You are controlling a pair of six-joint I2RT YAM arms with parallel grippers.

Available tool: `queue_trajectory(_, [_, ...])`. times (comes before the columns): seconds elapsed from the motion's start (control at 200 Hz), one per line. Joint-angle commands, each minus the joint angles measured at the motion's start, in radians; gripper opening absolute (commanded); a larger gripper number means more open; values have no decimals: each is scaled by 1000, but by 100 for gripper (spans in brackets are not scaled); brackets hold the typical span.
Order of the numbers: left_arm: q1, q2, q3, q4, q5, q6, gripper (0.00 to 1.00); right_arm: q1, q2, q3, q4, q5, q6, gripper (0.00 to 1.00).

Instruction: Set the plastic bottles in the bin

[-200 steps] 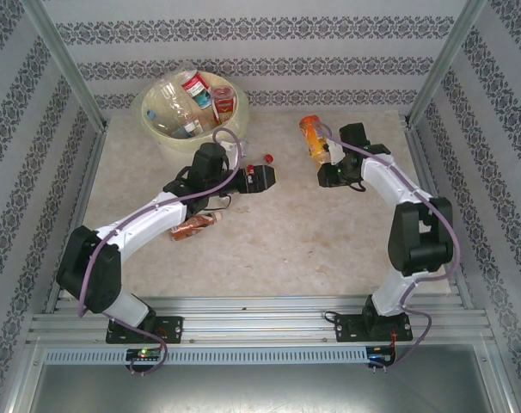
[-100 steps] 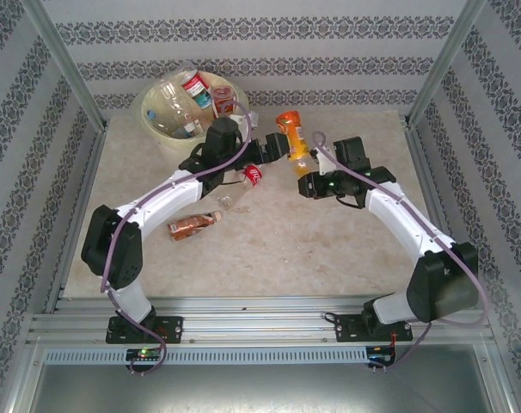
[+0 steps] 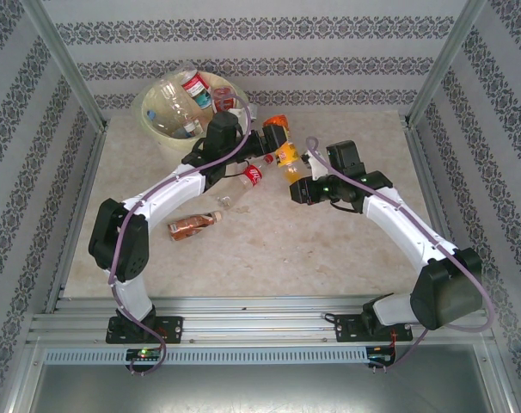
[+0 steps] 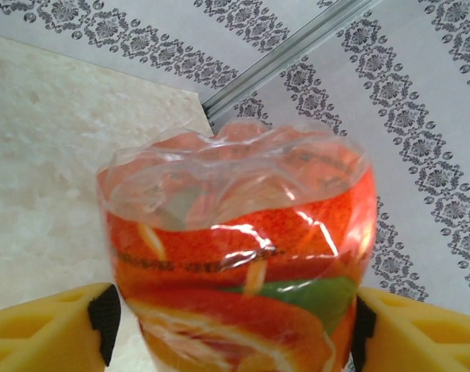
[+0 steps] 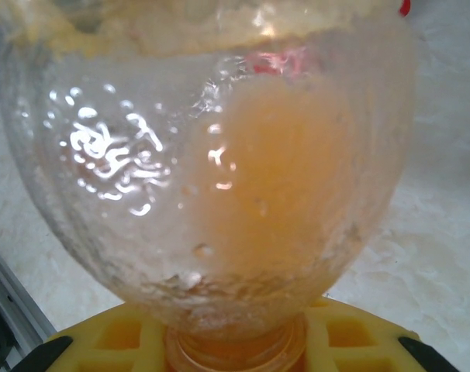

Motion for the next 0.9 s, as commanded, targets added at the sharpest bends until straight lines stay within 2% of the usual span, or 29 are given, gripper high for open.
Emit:
queue_trajectory(0.0, [12,-16,43,53,25,-1,73,19,-19,-13,24,-28,-20,31])
queue_trajectory(0.2, [14,-22,53,63,41,1,64,23,-25,-21,26,-17,-21,31])
queue_trajectory(0.275, [14,-26,53,64,48,5,56,25,-25,-17,24,-15,-21,31])
queue_trajectory(0.39, [13,-41,51,70,59,11,51,24,-30,-18,29,-8,-16,35])
queue_trajectory(0.47, [14,-54,58,69,70,17,51,25,-46,-22,43,-13,-6,45])
queue_trajectory(0.58, [14,-69,89,19,77,65,52,24,-82,-30,69,-23,18,67])
queue_trajectory(0.704, [18,-89,142,-52,76,126,56,23,-141,-31,91,-36,40,86])
queue_trajectory(0.819, [33,-108,215,-137,68,175,57,22,-210,-31,112,-47,63,95])
queue_trajectory(0.899, [50,-122,275,-211,49,224,58,21,-257,-31,128,-49,81,98])
